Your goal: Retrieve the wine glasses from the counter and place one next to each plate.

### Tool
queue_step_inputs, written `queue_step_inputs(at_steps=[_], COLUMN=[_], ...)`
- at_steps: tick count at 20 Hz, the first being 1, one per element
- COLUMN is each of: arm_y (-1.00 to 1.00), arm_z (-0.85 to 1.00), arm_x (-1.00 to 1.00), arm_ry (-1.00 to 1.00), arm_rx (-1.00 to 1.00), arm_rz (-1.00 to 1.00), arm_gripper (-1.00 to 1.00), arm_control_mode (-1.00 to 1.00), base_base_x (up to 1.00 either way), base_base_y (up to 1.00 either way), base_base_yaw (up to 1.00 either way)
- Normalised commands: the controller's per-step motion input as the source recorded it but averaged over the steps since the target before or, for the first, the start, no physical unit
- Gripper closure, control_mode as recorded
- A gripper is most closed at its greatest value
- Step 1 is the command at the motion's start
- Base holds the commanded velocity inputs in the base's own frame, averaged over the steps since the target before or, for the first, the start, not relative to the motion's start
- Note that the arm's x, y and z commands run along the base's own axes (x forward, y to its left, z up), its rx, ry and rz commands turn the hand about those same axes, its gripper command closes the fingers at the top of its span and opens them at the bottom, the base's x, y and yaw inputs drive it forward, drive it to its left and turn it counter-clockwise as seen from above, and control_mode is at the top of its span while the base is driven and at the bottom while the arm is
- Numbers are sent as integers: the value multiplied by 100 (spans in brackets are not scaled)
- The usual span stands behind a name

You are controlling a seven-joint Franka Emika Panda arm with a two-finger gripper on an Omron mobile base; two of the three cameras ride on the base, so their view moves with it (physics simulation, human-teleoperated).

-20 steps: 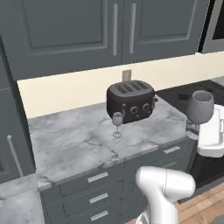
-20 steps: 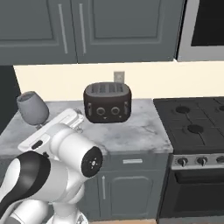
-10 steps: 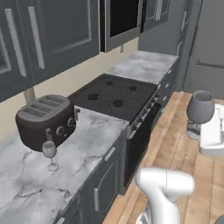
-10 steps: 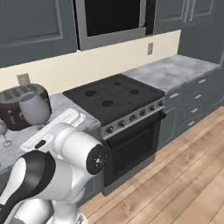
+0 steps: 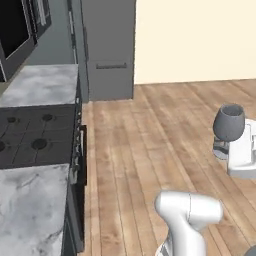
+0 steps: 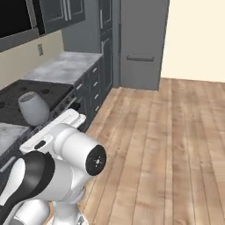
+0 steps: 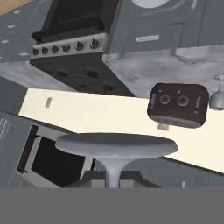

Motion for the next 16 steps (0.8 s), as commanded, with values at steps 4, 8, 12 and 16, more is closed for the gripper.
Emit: queue_step_inputs(at_steps=[4, 8, 12, 16], arm_y=[0, 0, 0, 0], arm_z=[0, 0, 0, 0], arm_x=[0, 0, 0, 0], arm_ry=[0, 0, 0, 0], arm_rx=[0, 0, 0, 0], arm_rz=[0, 0, 0, 0], arm_gripper=[100, 100, 100, 100], arm_control_mode=[100, 100, 100, 100], base_base_x=[0, 0, 0, 0], base_base_y=[-21, -26, -28, -28], base_base_yaw=[-89, -87, -86, -86])
